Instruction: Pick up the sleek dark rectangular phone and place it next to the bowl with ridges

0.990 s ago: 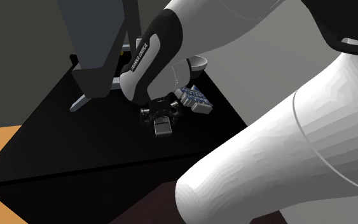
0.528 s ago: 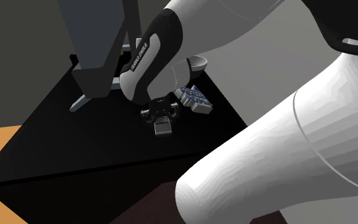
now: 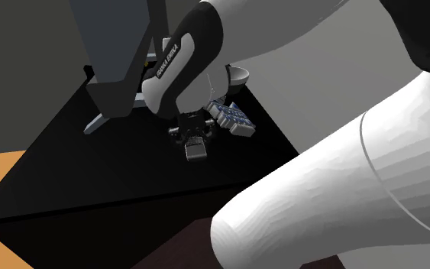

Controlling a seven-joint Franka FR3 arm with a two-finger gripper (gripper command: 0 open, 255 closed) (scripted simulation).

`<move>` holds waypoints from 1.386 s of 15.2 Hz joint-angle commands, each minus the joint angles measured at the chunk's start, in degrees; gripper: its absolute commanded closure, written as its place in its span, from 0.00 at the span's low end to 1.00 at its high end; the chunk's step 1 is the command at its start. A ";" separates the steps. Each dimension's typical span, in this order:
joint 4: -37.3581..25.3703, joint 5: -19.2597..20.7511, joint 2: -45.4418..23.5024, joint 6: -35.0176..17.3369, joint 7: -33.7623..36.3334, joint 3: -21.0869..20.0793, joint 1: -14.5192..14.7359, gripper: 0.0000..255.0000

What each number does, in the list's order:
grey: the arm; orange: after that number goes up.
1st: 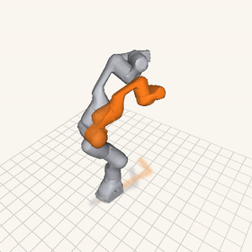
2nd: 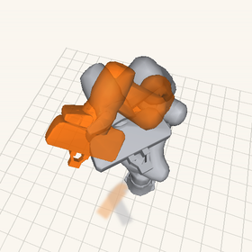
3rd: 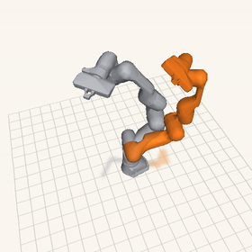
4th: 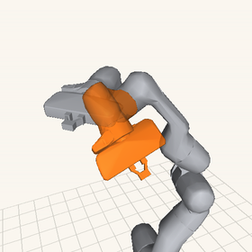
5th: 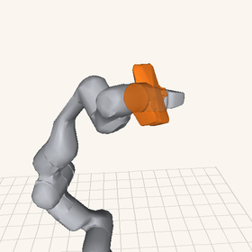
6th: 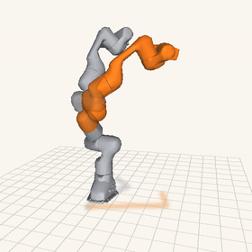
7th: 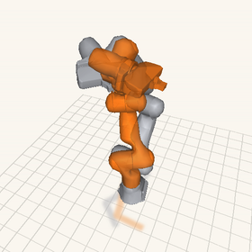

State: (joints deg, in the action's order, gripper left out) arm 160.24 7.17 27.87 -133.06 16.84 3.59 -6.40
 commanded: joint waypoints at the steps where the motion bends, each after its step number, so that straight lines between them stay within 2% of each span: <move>1: -0.76 -0.17 1.21 2.01 -0.11 -0.07 0.09 1.00; 21: -11.58 -1.37 8.86 20.45 -1.33 -0.62 0.54 1.00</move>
State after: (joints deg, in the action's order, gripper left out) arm 149.26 5.87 36.45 -113.51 15.51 3.05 -5.91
